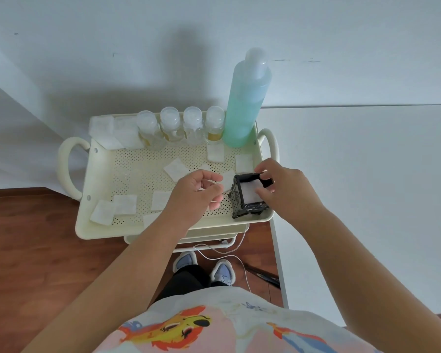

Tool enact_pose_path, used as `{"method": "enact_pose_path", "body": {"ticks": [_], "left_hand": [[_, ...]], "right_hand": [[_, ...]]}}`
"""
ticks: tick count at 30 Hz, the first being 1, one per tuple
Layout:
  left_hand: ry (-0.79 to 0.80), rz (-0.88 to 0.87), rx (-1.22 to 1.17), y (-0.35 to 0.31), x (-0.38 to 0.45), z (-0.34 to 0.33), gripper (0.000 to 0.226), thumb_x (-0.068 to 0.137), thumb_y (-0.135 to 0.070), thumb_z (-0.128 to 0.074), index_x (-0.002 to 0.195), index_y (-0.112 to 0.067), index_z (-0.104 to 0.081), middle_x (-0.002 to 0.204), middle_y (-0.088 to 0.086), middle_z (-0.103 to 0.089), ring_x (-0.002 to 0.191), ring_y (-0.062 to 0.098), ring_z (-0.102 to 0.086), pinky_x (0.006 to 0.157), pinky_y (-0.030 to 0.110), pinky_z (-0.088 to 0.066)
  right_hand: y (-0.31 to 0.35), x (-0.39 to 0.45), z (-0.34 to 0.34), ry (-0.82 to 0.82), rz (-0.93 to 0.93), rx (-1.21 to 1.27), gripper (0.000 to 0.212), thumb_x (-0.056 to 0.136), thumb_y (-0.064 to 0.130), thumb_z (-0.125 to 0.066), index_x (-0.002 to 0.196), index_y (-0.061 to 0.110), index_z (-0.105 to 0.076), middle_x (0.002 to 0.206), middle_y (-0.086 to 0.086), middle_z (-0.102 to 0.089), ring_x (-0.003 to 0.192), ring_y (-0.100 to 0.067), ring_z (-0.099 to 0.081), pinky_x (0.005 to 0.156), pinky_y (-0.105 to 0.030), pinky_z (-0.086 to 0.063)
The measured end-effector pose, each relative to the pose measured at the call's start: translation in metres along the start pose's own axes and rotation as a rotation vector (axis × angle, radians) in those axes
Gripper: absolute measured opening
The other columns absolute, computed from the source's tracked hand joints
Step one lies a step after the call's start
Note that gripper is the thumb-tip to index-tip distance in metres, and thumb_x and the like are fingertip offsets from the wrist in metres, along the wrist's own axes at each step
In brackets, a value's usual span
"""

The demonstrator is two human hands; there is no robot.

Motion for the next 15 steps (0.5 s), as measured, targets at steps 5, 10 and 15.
{"method": "enact_pose_path", "body": {"ticks": [5, 10, 15], "left_hand": [[0.004, 0.033, -0.058, -0.003, 0.0, -0.001, 0.012, 0.088, -0.009, -0.066, 0.099, -0.013, -0.069, 0.075, 0.006, -0.065, 0.067, 0.01, -0.066, 0.063, 0.023, -0.055], [0.002, 0.033, -0.063, -0.006, 0.0, -0.007, 0.011, 0.088, -0.008, -0.067, 0.097, -0.014, -0.069, 0.079, 0.007, -0.065, 0.07, 0.011, -0.068, 0.063, 0.024, -0.055], [-0.012, 0.033, -0.043, -0.006, -0.002, -0.004, 0.012, 0.088, -0.01, -0.066, 0.099, -0.014, -0.069, 0.083, 0.009, -0.065, 0.072, 0.011, -0.069, 0.065, 0.026, -0.056]], "right_hand": [[0.005, -0.013, 0.007, -0.06, 0.133, 0.0, 0.021, 0.084, 0.008, -0.056, 0.1, 0.018, -0.064, 0.095, 0.004, -0.066, 0.077, -0.018, -0.062, 0.066, -0.03, -0.049], [0.015, -0.004, -0.014, 0.208, 0.243, -0.341, 0.023, 0.088, 0.019, -0.043, 0.069, 0.019, -0.057, 0.076, 0.005, -0.057, 0.079, -0.018, -0.054, 0.089, -0.035, -0.039], [0.008, 0.003, -0.027, 0.294, 0.25, -0.465, 0.042, 0.085, 0.039, -0.027, 0.062, 0.018, -0.055, 0.077, 0.007, -0.059, 0.091, -0.013, -0.044, 0.086, -0.031, -0.022]]}}
Point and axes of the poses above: each hand's wrist, its own x-axis towards the middle knuckle, its own z-axis out of the back of the hand, y = z × x, the point moved 2 cm from there along x, towards the middle knuckle
